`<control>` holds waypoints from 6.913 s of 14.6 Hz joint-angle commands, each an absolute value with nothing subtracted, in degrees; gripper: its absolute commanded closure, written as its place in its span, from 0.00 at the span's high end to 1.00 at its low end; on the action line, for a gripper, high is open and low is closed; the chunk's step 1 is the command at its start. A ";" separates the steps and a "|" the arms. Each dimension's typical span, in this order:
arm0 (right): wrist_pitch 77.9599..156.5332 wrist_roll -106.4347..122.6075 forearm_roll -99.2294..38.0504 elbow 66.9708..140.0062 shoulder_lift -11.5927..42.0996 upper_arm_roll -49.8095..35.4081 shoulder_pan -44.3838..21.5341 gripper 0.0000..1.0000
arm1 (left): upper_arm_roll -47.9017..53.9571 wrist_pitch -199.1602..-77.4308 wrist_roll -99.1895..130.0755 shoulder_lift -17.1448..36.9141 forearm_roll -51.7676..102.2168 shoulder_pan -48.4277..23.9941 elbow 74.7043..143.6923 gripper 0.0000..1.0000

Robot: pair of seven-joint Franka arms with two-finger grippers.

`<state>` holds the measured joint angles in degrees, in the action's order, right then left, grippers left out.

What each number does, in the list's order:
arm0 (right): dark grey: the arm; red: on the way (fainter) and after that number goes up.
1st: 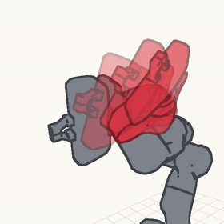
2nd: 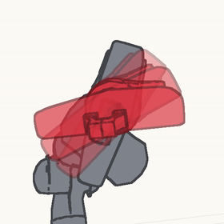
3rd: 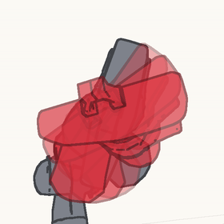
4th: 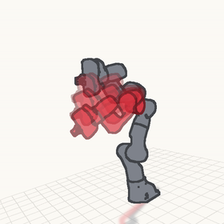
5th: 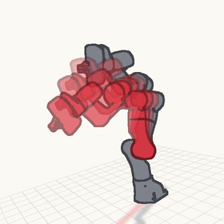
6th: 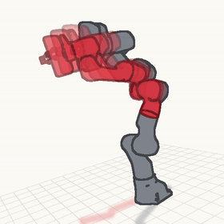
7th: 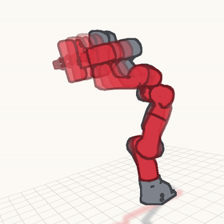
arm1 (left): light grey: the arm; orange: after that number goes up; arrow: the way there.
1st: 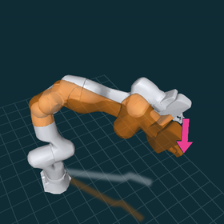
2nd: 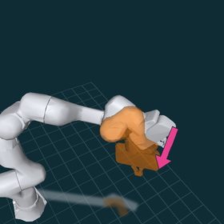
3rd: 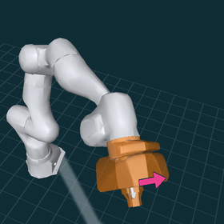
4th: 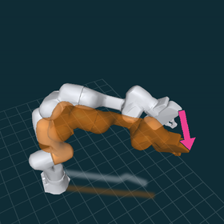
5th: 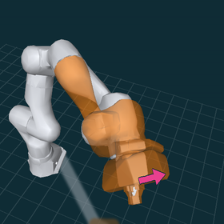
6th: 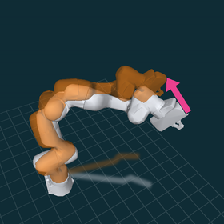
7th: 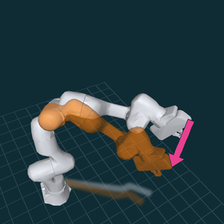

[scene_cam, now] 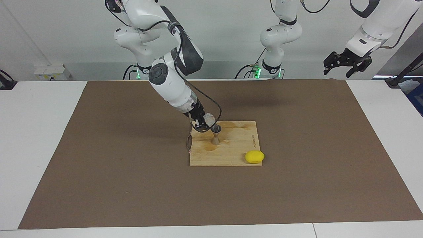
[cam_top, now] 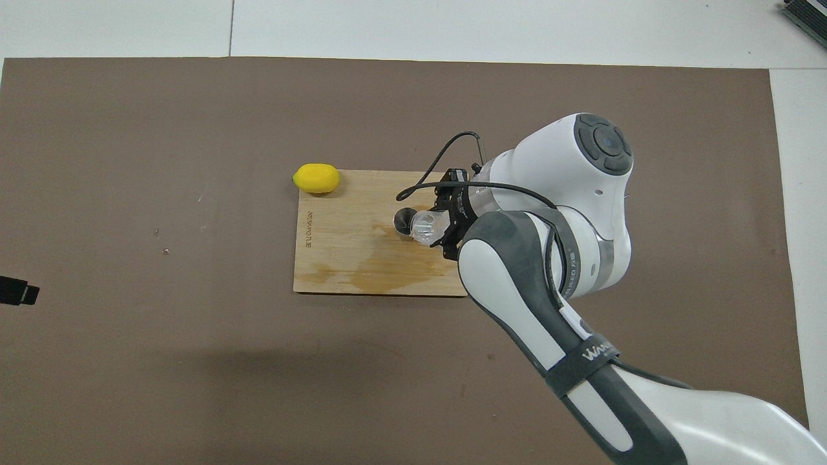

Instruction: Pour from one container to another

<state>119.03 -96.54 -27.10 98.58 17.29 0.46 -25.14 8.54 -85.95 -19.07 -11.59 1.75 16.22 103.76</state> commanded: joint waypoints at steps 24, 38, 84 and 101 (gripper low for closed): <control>116.98 -103.89 -21.09 93.43 20.83 0.44 -26.98 0.00 | -3.34 -88.95 -7.21 -2.02 0.09 1.49 92.29 1.00; 114.35 -104.24 -19.34 92.90 20.83 0.53 -26.72 0.00 | -3.43 -89.03 -4.66 -2.02 0.09 0.97 92.11 1.00; 111.62 -112.68 -12.83 87.28 23.29 0.44 -28.04 0.00 | -3.96 -88.77 -3.43 -1.93 0.09 -0.35 92.02 1.00; 112.59 -107.85 -21.16 87.36 22.41 0.53 -25.32 0.00 | -3.96 -88.86 -3.08 -1.93 0.09 -0.44 92.02 1.00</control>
